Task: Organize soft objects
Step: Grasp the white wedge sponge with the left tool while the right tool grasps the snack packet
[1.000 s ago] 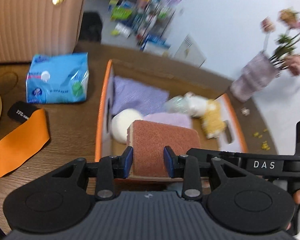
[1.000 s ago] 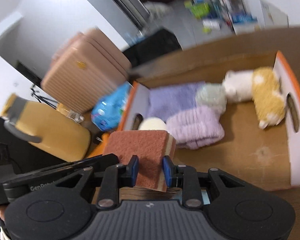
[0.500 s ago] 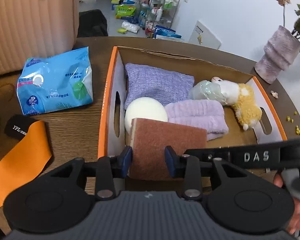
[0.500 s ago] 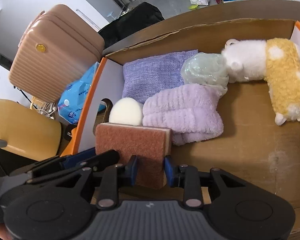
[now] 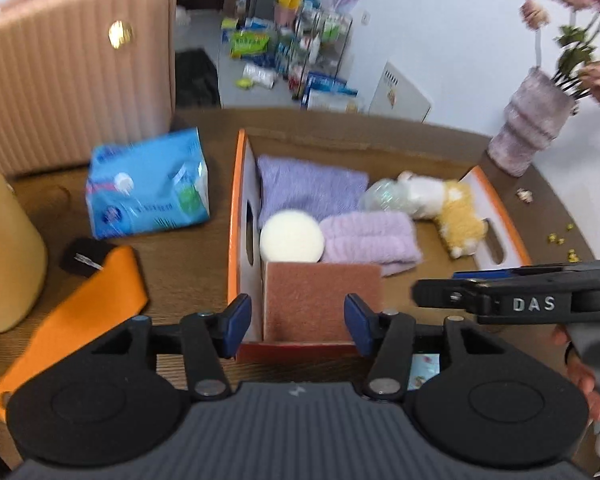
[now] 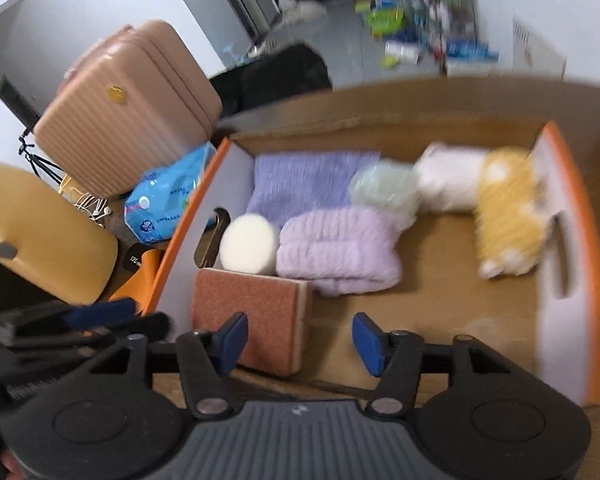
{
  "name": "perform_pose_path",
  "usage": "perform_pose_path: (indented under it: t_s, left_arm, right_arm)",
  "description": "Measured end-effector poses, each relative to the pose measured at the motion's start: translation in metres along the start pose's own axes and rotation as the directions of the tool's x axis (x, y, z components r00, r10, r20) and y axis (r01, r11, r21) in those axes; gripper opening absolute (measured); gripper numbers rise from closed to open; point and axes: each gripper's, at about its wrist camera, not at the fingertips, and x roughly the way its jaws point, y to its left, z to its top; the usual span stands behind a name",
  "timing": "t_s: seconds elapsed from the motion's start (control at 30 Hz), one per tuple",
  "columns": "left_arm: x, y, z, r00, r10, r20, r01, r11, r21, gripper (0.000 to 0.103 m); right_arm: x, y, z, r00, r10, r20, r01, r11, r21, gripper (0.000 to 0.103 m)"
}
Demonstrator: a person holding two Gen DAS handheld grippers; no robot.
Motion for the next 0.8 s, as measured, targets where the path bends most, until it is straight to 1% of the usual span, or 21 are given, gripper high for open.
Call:
perform_pose_path:
  t_s: [0.03, 0.1, 0.2, 0.27, 0.33, 0.47, 0.5, 0.53, 0.57, 0.63, 0.67, 0.73, 0.77, 0.8]
  left_arm:
    - [-0.011, -0.001, 0.000, 1.000, 0.001, 0.017, -0.001, 1.000, 0.005, 0.055]
    - [-0.038, -0.006, -0.005, 0.998, -0.001, 0.057, 0.000, 1.000, 0.021, 0.058]
    - [-0.072, -0.016, -0.019, 0.994, 0.002, 0.107, -0.008, 0.998, 0.057, 0.062]
    - [-0.089, -0.023, -0.032, 0.992, 0.003, 0.129, -0.014, 0.996, 0.083, 0.064]
    - [-0.104, -0.029, -0.042, 0.989, 0.000, 0.147, -0.015, 0.995, 0.098, 0.066]
    - [-0.133, -0.041, -0.057, 0.979, -0.005, 0.205, -0.018, 0.994, 0.111, 0.074]
    - [-0.138, -0.043, -0.061, 0.976, -0.005, 0.219, -0.020, 0.994, 0.112, 0.075]
    - [-0.143, -0.044, -0.068, 0.970, -0.006, 0.241, -0.022, 0.994, 0.111, 0.079]
    - [-0.148, -0.046, -0.076, 0.961, -0.006, 0.277, -0.025, 0.994, 0.108, 0.085]
    - [-0.159, -0.050, -0.104, 0.928, 0.015, 0.372, -0.060, 0.992, 0.108, 0.091]
    - [-0.163, -0.052, -0.119, 0.913, 0.025, 0.407, -0.079, 0.990, 0.117, 0.093]
    - [-0.170, -0.054, -0.150, 0.891, 0.033, 0.454, -0.103, 0.986, 0.131, 0.094]
    - [-0.173, -0.054, -0.165, 0.880, 0.025, 0.474, -0.099, 0.986, 0.133, 0.097]
    - [-0.178, -0.055, -0.186, 0.865, 0.010, 0.502, -0.087, 0.988, 0.131, 0.099]
  right_arm:
    - [-0.019, 0.001, -0.004, 0.999, -0.017, 0.030, 0.018, 1.000, -0.019, 0.059]
    - [-0.053, 0.000, -0.012, 0.995, -0.047, 0.088, 0.050, 0.998, -0.040, 0.064]
    - [-0.104, -0.004, -0.031, 0.979, -0.094, 0.181, 0.108, 0.992, -0.071, 0.071]
    - [-0.127, -0.006, -0.044, 0.964, -0.136, 0.228, 0.160, 0.983, -0.090, 0.073]
    - [-0.146, -0.009, -0.059, 0.953, -0.174, 0.249, 0.204, 0.974, -0.100, 0.075]
    - [-0.178, -0.013, -0.081, 0.935, -0.199, 0.292, 0.230, 0.971, -0.073, 0.076]
    - [-0.186, -0.014, -0.088, 0.927, -0.201, 0.316, 0.232, 0.971, -0.062, 0.077]
    - [-0.193, -0.014, -0.098, 0.917, -0.200, 0.346, 0.232, 0.971, -0.055, 0.078]
    - [-0.199, -0.014, -0.107, 0.907, -0.194, 0.374, 0.229, 0.972, -0.052, 0.079]
    - [-0.211, -0.009, -0.134, 0.873, -0.189, 0.449, 0.237, 0.970, -0.053, 0.082]
    - [-0.216, -0.006, -0.150, 0.856, -0.186, 0.483, 0.249, 0.966, -0.070, 0.084]
    - [-0.223, 0.000, -0.188, 0.818, -0.186, 0.545, 0.273, 0.959, -0.082, 0.086]
    - [-0.225, 0.003, -0.205, 0.805, -0.181, 0.565, 0.275, 0.958, -0.085, 0.089]
    - [-0.226, 0.005, -0.227, 0.790, -0.177, 0.587, 0.278, 0.957, -0.086, 0.090]
